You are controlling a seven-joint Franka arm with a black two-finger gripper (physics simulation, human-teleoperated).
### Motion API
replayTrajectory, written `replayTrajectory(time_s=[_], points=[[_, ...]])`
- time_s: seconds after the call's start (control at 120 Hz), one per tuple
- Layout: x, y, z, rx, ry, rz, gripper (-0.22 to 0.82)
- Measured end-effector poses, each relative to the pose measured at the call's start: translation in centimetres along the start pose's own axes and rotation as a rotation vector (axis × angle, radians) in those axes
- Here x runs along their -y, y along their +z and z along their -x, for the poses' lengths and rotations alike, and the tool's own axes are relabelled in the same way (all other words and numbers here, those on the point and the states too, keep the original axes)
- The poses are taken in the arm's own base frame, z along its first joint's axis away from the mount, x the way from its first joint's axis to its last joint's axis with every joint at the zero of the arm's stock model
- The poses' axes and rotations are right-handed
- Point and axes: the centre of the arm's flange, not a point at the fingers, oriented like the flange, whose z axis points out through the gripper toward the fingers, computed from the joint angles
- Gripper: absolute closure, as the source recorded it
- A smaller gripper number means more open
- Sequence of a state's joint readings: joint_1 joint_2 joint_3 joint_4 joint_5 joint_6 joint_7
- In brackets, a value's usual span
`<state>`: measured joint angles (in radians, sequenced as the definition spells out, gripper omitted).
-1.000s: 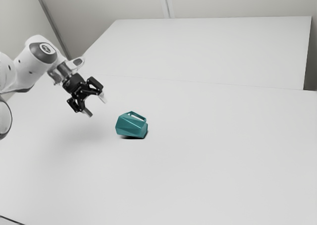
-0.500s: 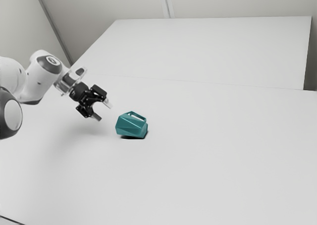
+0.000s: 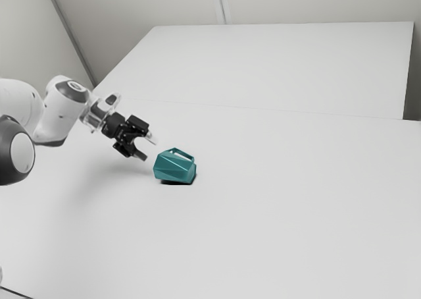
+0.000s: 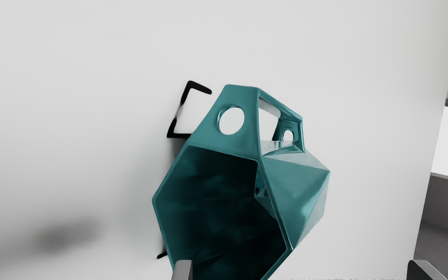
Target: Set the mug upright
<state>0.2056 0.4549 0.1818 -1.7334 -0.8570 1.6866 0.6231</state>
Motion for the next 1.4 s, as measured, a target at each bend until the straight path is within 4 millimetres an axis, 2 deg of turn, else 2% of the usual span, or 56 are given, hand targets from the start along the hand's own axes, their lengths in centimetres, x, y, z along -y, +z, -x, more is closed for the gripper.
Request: replayTrajectory(time_s=[0.092,0.192,0.558,1.0,1.133,1.3,1.4], points=[[0.4,1.0,0.0,0.009,0.012,0.011,0.0],[-0.2,1.8,-0.4,0.012,0.039,0.027,0.0],[-0.5,3.5,-0.8,0.018,0.086,0.058,0.0],[-1.9,6.6,-1.0,0.046,0.133,0.087,0.01],[-2.0,7.0,-1.1,0.045,0.137,0.091,0.14],[-2.0,7.0,-1.1,0.042,0.142,0.09,0.48],[-2.3,6.9,-1.3,0.039,0.152,0.088,0.61]])
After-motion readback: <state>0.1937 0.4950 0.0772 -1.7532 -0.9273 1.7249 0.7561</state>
